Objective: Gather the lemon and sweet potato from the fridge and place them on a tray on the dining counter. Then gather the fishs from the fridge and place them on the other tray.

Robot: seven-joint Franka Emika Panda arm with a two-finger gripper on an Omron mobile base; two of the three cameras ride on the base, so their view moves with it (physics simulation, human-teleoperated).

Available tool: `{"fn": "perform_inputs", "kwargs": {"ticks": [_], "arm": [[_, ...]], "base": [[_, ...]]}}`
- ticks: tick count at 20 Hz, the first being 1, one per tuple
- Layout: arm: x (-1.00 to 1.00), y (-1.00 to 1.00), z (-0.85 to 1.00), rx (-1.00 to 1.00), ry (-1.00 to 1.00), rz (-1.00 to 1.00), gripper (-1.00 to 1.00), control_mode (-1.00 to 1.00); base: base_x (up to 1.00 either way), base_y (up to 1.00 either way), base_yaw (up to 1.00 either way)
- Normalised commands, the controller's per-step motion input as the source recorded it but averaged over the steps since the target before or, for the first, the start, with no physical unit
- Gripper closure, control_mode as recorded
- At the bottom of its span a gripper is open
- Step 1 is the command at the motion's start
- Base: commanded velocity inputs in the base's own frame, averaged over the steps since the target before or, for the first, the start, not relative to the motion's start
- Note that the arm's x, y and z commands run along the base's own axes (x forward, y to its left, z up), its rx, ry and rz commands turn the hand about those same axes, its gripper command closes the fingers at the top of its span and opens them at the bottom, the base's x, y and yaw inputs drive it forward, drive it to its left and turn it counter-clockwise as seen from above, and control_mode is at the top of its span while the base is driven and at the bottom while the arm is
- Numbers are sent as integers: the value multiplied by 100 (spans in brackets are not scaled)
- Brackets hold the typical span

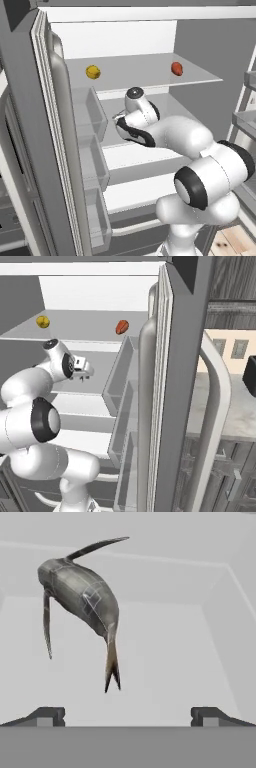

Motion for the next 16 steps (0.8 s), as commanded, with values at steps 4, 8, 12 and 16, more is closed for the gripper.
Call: {"fn": "perform_inputs", "kwargs": {"ticks": [4, 8, 12, 16], "arm": [[39, 4, -12, -2, 0, 0, -100, -100], [37, 11, -11, -2, 0, 0, -100, -100], [35, 13, -12, -3, 2, 0, -100, -100], [32, 10, -11, -2, 2, 0, -100, -100]], "base": [[0, 0, 0], [0, 0, 0], [0, 0, 0], [0, 0, 0]]}}
